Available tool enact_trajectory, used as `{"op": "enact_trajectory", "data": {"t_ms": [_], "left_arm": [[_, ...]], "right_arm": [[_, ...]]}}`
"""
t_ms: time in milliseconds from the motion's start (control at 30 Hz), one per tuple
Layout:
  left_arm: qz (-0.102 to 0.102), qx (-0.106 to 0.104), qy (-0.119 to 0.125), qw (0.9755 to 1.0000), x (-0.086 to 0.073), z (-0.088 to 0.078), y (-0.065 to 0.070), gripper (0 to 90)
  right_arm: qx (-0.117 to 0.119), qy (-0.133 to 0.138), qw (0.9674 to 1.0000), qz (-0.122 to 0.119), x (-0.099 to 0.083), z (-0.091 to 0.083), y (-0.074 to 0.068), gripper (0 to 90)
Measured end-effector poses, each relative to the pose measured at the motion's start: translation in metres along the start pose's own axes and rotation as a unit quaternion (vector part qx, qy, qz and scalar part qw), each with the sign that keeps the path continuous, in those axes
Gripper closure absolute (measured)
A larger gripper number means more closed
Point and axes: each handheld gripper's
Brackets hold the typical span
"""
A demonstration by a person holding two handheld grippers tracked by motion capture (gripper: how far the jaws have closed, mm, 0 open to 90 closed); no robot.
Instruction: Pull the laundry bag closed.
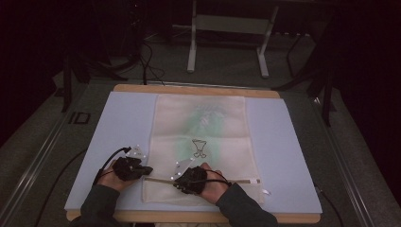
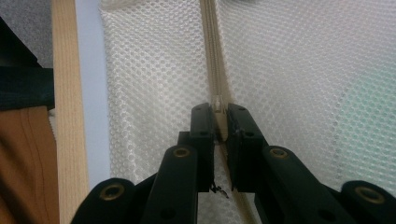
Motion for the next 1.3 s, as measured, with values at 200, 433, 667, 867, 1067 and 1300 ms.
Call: {"op": "enact_trajectory", "data": {"t_ms": [200, 433, 667, 867, 1067, 1300], "left_arm": [[0.000, 0.000, 0.000, 1.0000, 0.000, 0.000, 0.000, 89.9], [0.001, 0.001, -0.001, 1.0000, 0.000, 0.000, 0.000, 89.9], [-0.001, 0.001, 0.000, 1.0000, 0.000, 0.000, 0.000, 89.9], [-0.002, -0.001, 0.000, 1.0000, 0.000, 0.000, 0.000, 89.9], [-0.002, 0.000, 0.000, 1.0000, 0.000, 0.000, 0.000, 89.9], [-0.001, 0.001, -0.001, 1.0000, 0.000, 0.000, 0.000, 89.9]], "right_arm": [[-0.001, -0.002, 1.0000, 0.003, -0.004, -0.001, 0.001, 82.2], [-0.002, -0.002, 1.0000, 0.004, -0.006, -0.004, 0.003, 82.2], [-0.002, -0.006, 0.9999, 0.010, -0.011, -0.006, 0.005, 82.2], [0.001, -0.003, 0.9999, 0.014, -0.014, -0.008, 0.007, 82.2], [0.000, -0.004, 0.9998, 0.019, -0.018, -0.011, 0.007, 82.2], [0.002, -0.002, 0.9998, 0.022, -0.021, -0.014, 0.008, 82.2]]}}
Point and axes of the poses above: each handheld gripper's, and its own axes: z roughly forward along the jaws, x roughly out of its top, y roughly to its right, and after that the axes turned 12 degrees about -z, right-handed
